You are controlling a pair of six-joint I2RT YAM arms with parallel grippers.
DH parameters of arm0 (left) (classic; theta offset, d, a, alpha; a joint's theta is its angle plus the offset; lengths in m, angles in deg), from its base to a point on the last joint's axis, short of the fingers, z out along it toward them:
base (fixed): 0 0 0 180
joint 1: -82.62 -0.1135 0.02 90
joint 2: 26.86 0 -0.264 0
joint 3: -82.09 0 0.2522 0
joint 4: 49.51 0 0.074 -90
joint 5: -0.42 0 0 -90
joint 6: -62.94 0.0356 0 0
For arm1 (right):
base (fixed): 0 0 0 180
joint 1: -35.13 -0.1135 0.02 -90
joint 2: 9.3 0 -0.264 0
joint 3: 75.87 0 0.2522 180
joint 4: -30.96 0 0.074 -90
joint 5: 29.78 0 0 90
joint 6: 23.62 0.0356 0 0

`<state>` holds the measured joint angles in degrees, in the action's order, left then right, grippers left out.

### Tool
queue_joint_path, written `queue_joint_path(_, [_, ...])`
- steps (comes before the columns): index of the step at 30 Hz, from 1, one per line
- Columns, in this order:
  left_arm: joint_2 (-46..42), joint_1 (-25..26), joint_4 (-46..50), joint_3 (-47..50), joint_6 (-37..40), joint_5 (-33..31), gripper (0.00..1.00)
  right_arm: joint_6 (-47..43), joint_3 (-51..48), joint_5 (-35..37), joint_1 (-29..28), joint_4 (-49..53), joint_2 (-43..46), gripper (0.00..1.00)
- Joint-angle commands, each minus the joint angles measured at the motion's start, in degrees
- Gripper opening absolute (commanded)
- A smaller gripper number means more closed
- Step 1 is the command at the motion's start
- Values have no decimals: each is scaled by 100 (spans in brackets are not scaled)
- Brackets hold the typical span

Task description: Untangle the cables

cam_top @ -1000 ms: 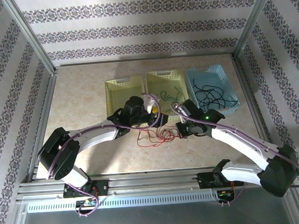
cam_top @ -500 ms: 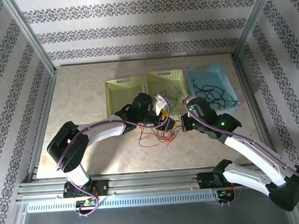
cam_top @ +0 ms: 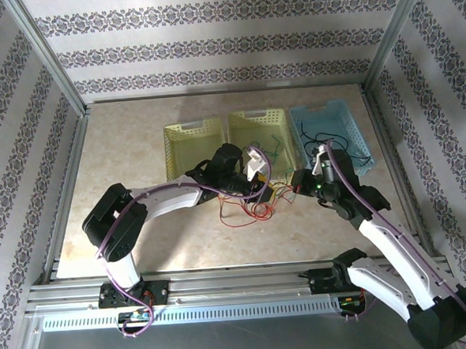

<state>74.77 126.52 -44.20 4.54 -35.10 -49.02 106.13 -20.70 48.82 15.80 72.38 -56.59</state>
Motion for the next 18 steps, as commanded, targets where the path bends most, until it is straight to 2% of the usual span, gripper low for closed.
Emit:
queue_joint_path(1, [115,66,243,-112,125,233,34,927,-230,-734,362,-889,246,0])
queue_joint_path(4, [177,66,212,-129,116,251,28,1578,-538,-1124,623,-1482,389,0])
queue_joint_path(8, [226,66,210,-159,99,259,20,1971,-695,-1198,670,-1803,488,0])
queue_joint_path(11, [219,66,212,-140,105,255,11,1728,-590,-1066,676,-1531,536,0])
queue_joint_path(13, [168,66,216,-103,117,233,0,1434,-500,-978,676,-1286,537,0])
queue_joint_path(18, [-29,62,495,-55,205,87,0,810,-356,-765,674,-632,419,0])
